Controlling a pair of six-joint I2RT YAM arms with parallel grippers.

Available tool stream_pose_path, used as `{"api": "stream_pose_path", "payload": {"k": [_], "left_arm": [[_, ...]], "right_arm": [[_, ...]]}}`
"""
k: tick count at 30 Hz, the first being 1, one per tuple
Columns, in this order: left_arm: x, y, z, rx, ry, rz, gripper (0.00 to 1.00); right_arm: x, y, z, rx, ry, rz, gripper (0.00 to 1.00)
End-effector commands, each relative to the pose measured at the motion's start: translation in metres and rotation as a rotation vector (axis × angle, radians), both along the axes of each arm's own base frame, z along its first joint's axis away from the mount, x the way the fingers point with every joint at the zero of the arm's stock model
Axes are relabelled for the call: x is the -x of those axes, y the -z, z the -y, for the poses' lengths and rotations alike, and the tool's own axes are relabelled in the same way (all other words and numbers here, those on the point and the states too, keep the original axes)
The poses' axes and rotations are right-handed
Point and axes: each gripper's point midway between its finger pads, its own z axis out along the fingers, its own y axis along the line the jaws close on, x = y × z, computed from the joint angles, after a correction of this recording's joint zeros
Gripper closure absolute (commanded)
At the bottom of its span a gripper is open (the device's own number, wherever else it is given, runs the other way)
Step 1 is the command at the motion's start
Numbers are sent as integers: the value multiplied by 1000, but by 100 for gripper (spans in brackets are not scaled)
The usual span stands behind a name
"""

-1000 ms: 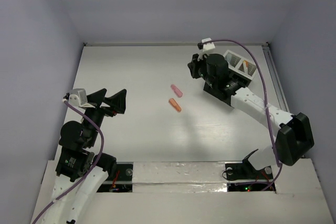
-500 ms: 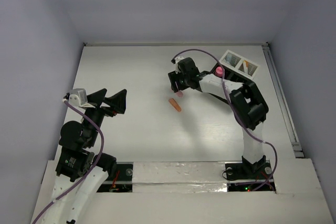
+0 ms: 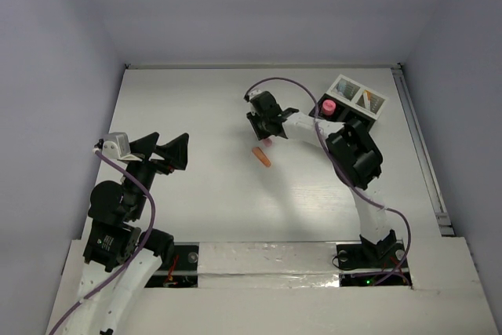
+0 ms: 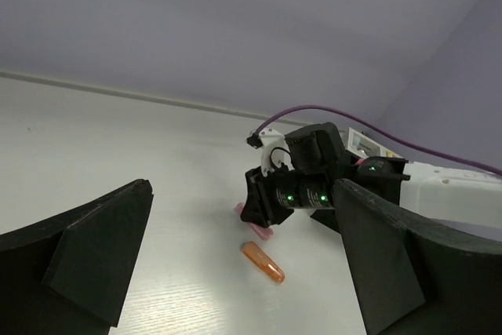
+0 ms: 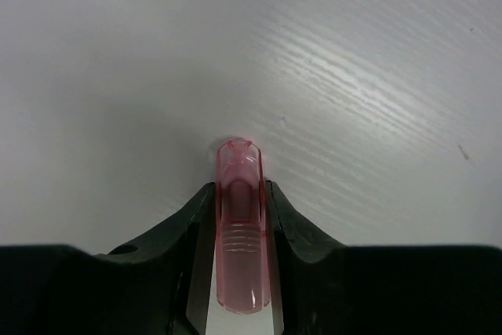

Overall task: Sort the stationery into containers
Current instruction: Pick up the stationery from the center of the board, then place the stationery in the storage box.

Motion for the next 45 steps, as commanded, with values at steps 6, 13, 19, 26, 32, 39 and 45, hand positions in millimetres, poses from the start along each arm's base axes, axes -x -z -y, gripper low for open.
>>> {"api": "stream_pose_path", "payload": {"k": [6,13,19,26,32,39,45], "left_arm": [[-2,-11,1,16,2,41,1],[-1,-12,1,17,4,44,1],[1,-13,1,22,8,52,1],[1,-14,1,24,11,55,1],[1,-14,1,22,9,53,1],[0,-13,1,20,9,50,1],[-1,-12,2,20,9,46,1]], "right_arm": [[-6,-144,14,-271,144,364,93],[29,-265,111,-523,413,760,93],[50,-268,250,-544,788,878,92],[55,-234,300,-404,974,887,91],[47,-214,303,-341,974,866,88],[48,-210,311,-287,1007,881,88],[40,-205,315,-231,1020,861,85]]}}
